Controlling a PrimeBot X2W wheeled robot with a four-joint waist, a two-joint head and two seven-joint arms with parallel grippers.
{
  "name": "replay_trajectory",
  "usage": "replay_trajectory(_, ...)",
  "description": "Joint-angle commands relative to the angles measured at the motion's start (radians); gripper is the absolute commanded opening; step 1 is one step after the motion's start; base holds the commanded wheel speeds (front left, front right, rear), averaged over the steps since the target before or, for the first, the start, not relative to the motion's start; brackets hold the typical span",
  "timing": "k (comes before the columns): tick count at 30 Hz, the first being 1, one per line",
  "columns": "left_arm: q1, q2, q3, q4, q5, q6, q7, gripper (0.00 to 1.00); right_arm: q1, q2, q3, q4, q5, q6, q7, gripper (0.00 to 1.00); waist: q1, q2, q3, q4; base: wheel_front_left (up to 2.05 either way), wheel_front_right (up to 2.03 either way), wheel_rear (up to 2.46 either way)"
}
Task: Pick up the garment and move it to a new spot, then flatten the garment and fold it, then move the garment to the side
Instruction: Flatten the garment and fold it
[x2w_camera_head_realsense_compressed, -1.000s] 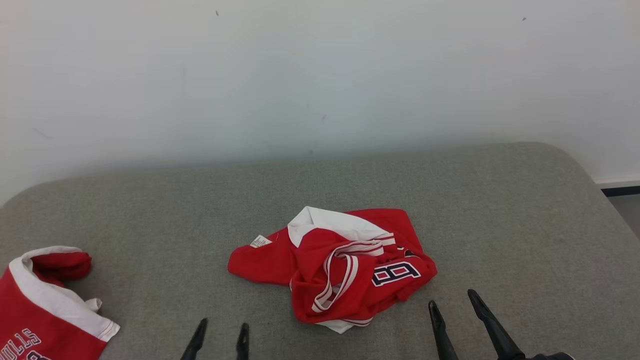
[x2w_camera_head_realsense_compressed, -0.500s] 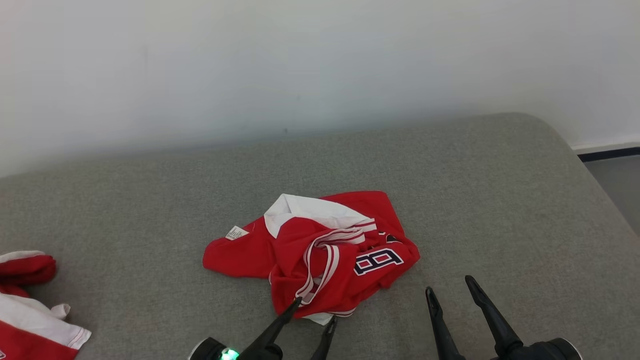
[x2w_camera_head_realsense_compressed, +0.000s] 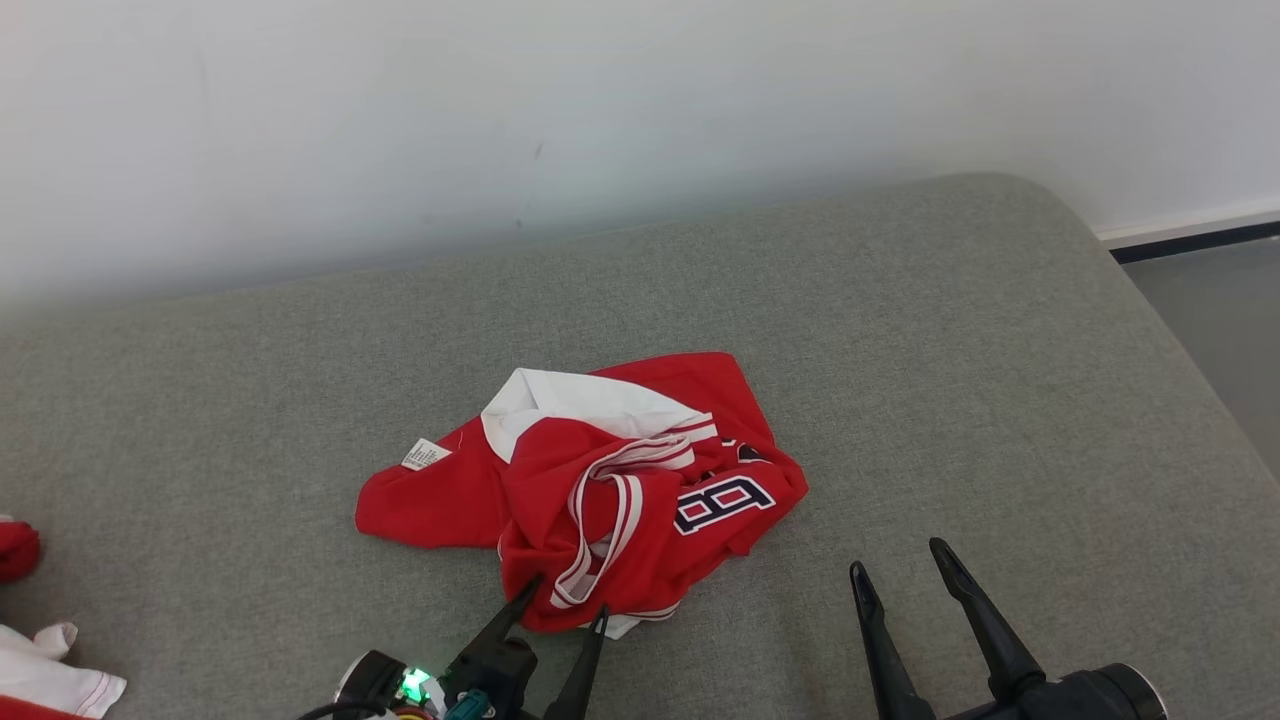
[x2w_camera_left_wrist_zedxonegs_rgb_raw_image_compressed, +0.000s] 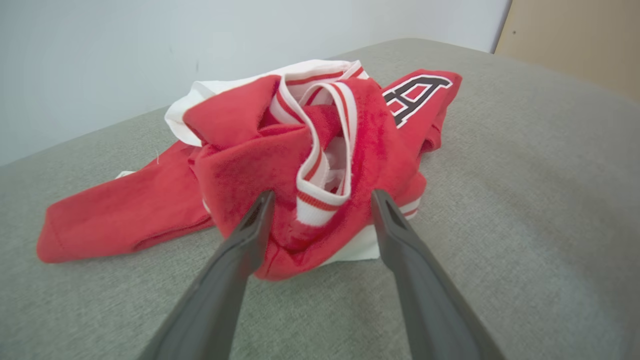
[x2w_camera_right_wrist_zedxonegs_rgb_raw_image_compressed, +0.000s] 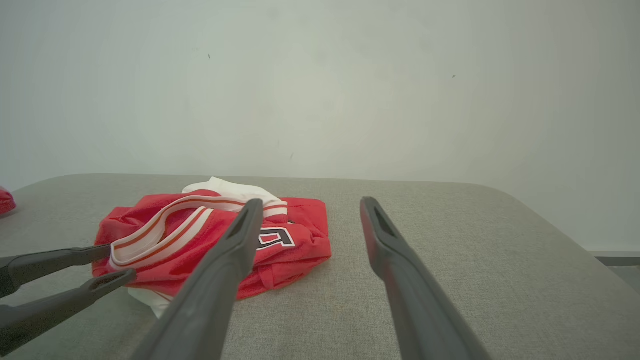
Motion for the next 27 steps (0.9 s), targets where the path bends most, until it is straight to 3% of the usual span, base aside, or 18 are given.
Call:
replay_trajectory(1,-0.020,-0.005,0.001,0.014,0.010,0.003,-0.003,1.00,-0.009,0.001,0.001,-0.001,-0.003,-0.002,0.000,1.00,-0.0001,-0.0001,0.006,-0.005,0.00,0.00,0.00)
replay_trajectory(5,-0.059,-0.011,-0.010,0.081,0.001,-0.007,-0.003,0.99,-0.011,0.001,0.004,0.001,0.002,-0.002,0.000,1.00,-0.0001,-0.0001,0.009,-0.008,0.00,0.00,0.00)
replay_trajectory(6,-0.070,-0.013,-0.013,0.093,-0.003,-0.007,-0.003,0.54,-0.012,0.001,0.005,0.002,0.003,-0.002,0.000,1.00,-0.0001,-0.0001,0.009,-0.009,0.00,0.00,0.00)
replay_trajectory(7,-0.077,-0.016,-0.012,0.099,-0.012,-0.010,-0.003,0.40,-0.012,0.001,0.007,0.003,0.005,-0.002,0.000,1.00,-0.0001,-0.0001,0.007,-0.009,0.00,0.00,0.00)
replay_trajectory(8,-0.081,-0.019,-0.014,0.104,-0.018,-0.017,-0.003,0.00,-0.011,0.001,0.009,0.005,0.007,-0.002,0.000,1.00,-0.0001,-0.0001,0.003,-0.011,0.00,0.00,0.00)
replay_trajectory(17,-0.120,-0.035,-0.029,0.127,-0.129,-0.039,0.001,0.00,-0.010,0.001,0.010,0.011,0.020,-0.002,0.000,1.00,-0.0001,-0.0001,-0.028,-0.030,0.00,0.00,0.00)
replay_trajectory(21,-0.169,-0.042,-0.068,0.070,-0.287,-0.043,0.050,0.00,-0.004,0.001,0.010,0.015,0.026,-0.002,0.000,1.00,-0.0001,-0.0001,-0.046,-0.042,0.00,0.00,0.00)
replay_trajectory(23,-0.240,-0.039,-0.108,0.001,-0.420,-0.043,0.114,0.00,-0.004,0.001,0.018,0.019,0.039,-0.002,0.000,1.00,-0.0001,-0.0001,-0.054,-0.057,0.00,0.00,0.00)
replay_trajectory(27,-0.367,-0.039,-0.100,-0.071,-0.575,-0.043,0.212,0.00,-0.009,0.001,0.016,0.013,0.061,-0.002,0.000,1.00,-0.0001,-0.0001,-0.056,-0.089,0.00,0.00,0.00)
